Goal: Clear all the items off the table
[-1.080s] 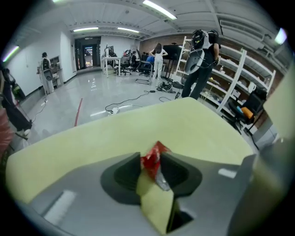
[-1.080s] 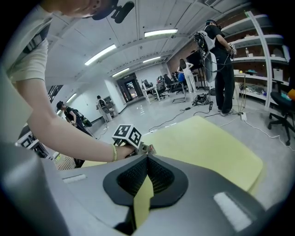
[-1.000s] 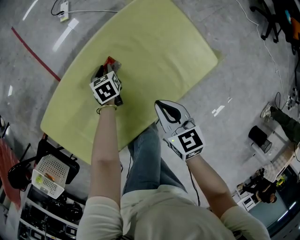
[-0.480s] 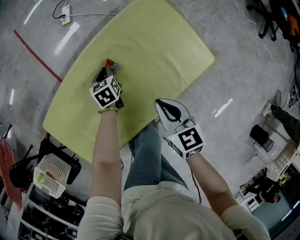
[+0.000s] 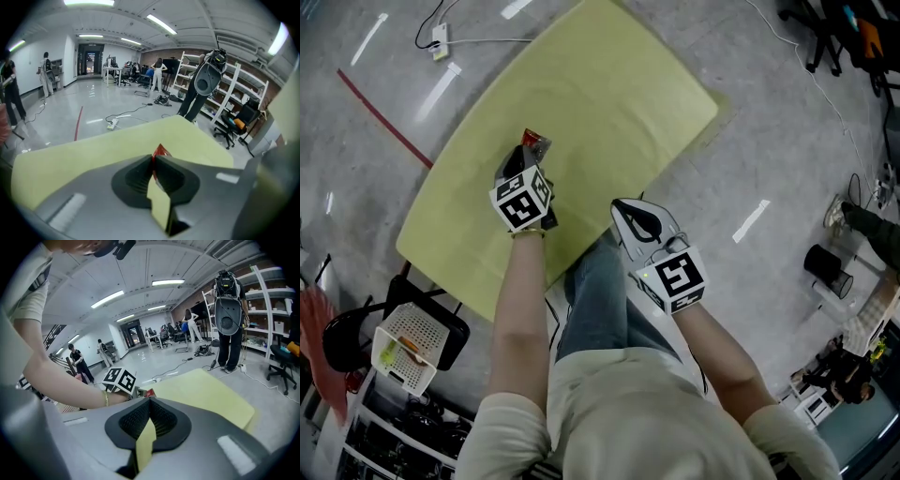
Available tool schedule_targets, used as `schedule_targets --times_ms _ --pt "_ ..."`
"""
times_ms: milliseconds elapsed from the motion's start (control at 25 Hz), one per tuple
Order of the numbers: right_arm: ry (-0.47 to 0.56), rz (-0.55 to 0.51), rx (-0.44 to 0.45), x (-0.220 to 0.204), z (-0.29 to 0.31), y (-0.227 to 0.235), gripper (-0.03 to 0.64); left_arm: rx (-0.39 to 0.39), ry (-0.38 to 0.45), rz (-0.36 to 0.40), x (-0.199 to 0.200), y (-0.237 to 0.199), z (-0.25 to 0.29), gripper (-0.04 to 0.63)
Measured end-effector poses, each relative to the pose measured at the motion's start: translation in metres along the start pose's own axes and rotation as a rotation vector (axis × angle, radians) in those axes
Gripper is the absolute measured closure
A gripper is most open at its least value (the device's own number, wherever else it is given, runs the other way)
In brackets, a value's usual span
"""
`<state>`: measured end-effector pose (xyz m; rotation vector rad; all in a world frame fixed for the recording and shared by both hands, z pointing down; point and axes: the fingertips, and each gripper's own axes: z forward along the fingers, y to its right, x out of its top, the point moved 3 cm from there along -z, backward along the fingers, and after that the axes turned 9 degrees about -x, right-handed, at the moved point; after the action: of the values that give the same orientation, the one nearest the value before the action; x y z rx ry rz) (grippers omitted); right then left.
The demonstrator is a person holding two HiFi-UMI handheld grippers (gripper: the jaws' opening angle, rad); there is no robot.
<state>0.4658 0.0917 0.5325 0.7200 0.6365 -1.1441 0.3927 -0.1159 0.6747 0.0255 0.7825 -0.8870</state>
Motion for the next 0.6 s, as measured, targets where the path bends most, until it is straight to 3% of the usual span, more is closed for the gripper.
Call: schedule_targets --times_ms 400,600 --pt "0.053 -0.03 -0.021 0.007 -0.045 -0.031 0.623 -0.033 0.029 -0.004 -0.006 0.012 -0.062 0.572" --pt "0.062 -0.038 -0.027 0.005 -0.071 -0.045 0.623 -0.052 0.034 0.03 -0.008 0.02 -0.1 0.572"
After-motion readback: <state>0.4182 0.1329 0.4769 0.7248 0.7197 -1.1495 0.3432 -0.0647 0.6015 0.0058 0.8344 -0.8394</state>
